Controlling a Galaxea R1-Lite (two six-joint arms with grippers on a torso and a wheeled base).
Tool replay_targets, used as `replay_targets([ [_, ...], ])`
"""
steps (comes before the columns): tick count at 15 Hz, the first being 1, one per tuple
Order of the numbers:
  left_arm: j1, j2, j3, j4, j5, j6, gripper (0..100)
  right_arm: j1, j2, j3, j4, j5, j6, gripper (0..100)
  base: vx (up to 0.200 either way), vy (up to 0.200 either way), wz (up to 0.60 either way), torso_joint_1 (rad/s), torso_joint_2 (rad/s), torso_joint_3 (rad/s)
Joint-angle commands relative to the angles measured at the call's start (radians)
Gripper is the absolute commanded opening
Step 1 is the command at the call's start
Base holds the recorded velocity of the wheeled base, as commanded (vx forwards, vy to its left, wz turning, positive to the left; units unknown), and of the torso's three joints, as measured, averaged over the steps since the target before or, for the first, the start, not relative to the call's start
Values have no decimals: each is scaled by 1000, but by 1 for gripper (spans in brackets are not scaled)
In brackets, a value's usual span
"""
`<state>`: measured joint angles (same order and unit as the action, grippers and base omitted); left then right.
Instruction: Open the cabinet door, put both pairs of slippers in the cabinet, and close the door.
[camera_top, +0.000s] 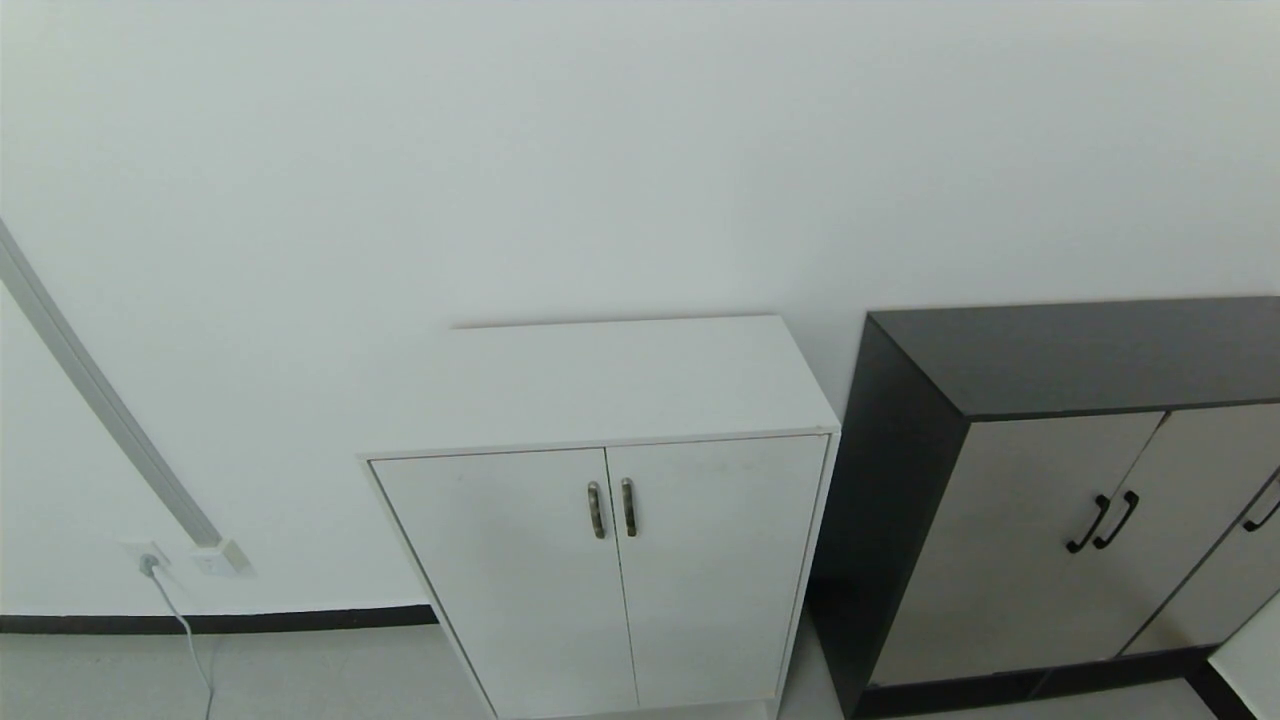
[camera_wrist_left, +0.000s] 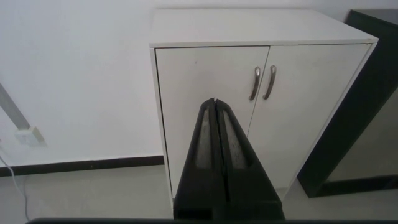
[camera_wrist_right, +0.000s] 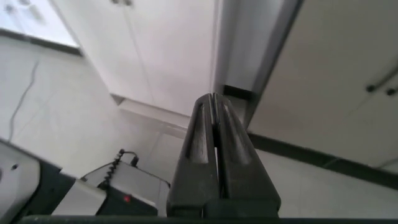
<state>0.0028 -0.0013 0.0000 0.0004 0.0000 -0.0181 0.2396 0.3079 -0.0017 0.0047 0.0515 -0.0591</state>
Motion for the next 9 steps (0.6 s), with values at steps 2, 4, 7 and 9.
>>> replay_targets([
  [2, 0, 1, 0, 1, 0, 0, 0, -201, -87, 0, 0, -1, -1, 0, 0, 0, 0, 0, 0, 0],
  [4, 0, 1, 0, 0, 0, 0, 0, -269, -158, 0, 0, -1, -1, 0, 0, 0, 0, 0, 0, 0],
  [7, 0, 1, 0, 0, 0, -2, 0, -286, -228, 0, 0, -1, -1, 0, 0, 0, 0, 0, 0, 0],
  [9, 0, 1, 0, 0, 0, 0, 0, -286, -233, 2, -2, -1, 1, 0, 0, 0, 0, 0, 0, 0],
])
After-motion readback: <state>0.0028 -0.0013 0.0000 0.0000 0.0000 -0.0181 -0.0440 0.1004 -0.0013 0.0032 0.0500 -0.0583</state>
